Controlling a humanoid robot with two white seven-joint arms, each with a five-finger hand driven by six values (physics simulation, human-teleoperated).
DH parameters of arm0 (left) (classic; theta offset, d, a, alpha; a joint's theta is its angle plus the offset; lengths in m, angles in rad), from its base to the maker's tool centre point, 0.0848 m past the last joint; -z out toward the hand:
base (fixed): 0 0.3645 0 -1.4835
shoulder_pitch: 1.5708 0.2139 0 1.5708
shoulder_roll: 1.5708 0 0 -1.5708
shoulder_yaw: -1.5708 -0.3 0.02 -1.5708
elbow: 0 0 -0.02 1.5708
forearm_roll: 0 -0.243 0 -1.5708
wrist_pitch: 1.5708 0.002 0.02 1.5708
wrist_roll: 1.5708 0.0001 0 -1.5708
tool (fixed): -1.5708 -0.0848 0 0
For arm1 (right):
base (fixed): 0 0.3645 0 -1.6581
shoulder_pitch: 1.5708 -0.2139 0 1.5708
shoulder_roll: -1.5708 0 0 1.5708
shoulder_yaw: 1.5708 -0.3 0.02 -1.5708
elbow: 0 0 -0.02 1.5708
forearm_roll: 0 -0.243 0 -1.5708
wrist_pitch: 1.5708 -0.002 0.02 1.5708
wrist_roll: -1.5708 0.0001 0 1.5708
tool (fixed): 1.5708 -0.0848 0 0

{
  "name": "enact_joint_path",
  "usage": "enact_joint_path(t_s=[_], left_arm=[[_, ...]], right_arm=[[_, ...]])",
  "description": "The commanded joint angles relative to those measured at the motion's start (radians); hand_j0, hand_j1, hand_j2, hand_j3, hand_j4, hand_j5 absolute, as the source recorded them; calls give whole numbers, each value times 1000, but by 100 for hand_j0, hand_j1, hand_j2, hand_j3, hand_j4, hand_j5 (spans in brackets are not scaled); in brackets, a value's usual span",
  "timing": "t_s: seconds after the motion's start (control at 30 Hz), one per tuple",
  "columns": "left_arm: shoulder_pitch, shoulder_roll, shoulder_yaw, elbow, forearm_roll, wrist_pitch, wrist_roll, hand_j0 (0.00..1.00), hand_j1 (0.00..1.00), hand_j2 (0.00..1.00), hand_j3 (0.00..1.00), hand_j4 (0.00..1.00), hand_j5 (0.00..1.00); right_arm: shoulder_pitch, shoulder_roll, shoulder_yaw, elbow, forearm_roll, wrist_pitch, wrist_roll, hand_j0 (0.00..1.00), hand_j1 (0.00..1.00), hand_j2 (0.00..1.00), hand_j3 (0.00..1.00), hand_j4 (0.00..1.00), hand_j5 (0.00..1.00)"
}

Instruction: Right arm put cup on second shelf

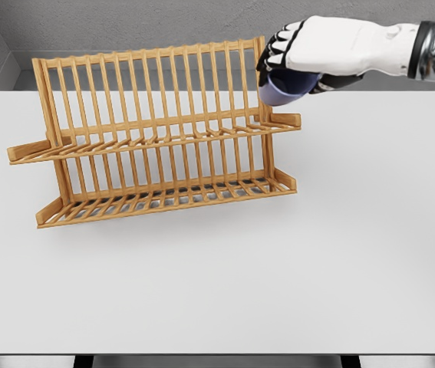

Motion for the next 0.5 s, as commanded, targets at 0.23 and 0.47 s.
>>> enact_joint_path(t_s=[0.23, 0.47], left_arm=[[0, 0, 0, 0, 0, -1, 0, 100, 100, 100, 100, 100, 100], [0, 0, 0, 0, 0, -1, 0, 100, 100, 100, 100, 100, 100]], right_arm=[[9, 4, 58, -50, 5, 7, -1, 57, 57, 57, 57, 57, 57], [8, -2, 71, -40, 13, 16, -1, 100, 100, 100, 100, 100, 100]])
